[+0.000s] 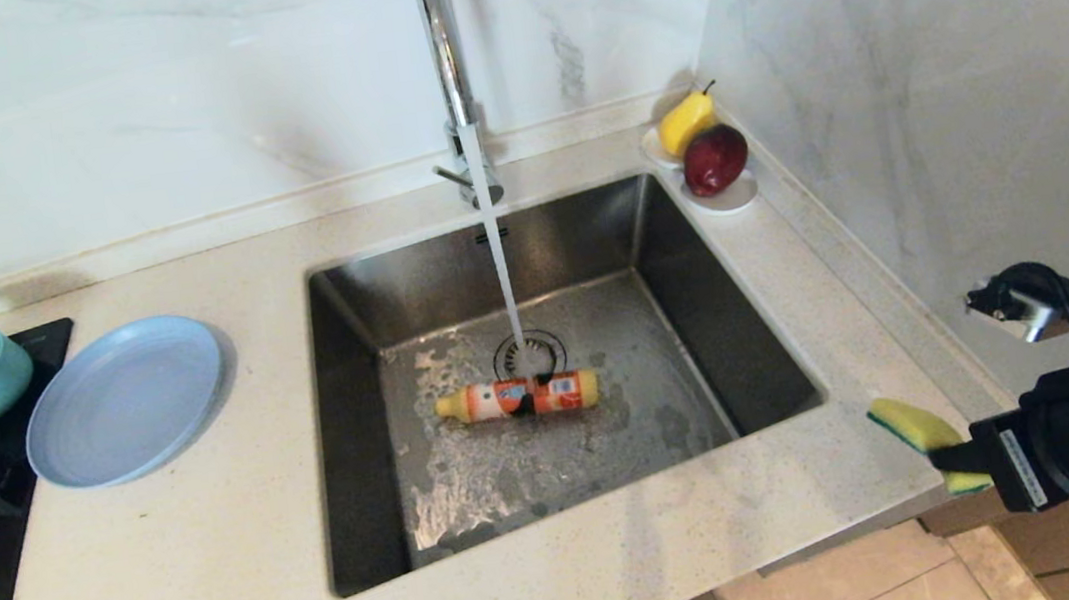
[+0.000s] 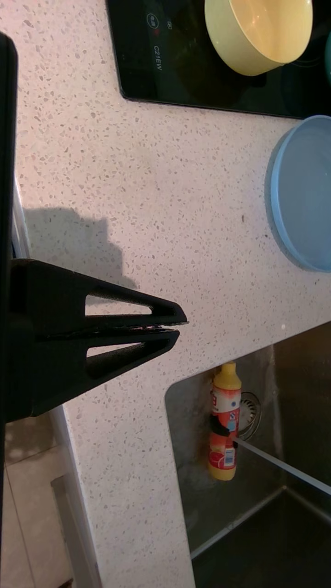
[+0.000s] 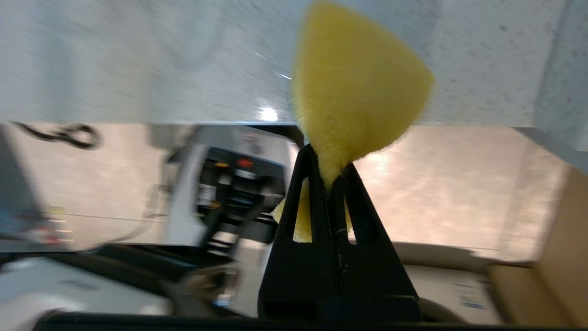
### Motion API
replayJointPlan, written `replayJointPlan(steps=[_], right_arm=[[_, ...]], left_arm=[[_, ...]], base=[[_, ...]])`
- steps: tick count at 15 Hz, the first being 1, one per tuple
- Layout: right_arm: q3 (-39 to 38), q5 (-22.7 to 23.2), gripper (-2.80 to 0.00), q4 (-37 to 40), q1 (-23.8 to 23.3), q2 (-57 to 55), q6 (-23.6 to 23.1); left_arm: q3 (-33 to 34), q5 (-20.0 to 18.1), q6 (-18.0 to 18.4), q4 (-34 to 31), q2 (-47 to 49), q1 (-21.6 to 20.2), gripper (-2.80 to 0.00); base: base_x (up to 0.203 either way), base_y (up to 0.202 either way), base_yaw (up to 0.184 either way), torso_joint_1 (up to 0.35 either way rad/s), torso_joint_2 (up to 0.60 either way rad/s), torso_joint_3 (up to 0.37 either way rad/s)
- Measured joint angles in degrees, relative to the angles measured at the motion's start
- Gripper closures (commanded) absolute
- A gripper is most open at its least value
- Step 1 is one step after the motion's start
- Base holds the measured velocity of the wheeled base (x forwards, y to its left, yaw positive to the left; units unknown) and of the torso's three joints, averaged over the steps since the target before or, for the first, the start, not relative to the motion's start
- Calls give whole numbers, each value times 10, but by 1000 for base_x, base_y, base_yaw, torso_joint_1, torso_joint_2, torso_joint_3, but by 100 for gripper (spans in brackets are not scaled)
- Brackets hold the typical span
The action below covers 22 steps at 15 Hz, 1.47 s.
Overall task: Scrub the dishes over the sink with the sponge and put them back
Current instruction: Put down the sponge
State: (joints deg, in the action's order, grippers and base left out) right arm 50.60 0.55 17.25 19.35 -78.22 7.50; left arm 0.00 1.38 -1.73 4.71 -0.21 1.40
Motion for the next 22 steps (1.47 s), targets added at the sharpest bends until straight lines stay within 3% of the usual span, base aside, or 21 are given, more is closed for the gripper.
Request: replayJointPlan(steps=[7,17,22], right_arm=[[-115,-43,0,-161,-11,-13,-121],[-166,-48,0,-316,-41,-64,-204],[-159,-70,0,-447,-52,-150,-226]], left_arm=[[0,0,0,0,0,0,0],[0,0,0,0,0,0,0],[0,0,0,0,0,0,0]], base=[[0,0,0,0,0,0],[0,0,0,0,0,0],[0,0,0,0,0,0]])
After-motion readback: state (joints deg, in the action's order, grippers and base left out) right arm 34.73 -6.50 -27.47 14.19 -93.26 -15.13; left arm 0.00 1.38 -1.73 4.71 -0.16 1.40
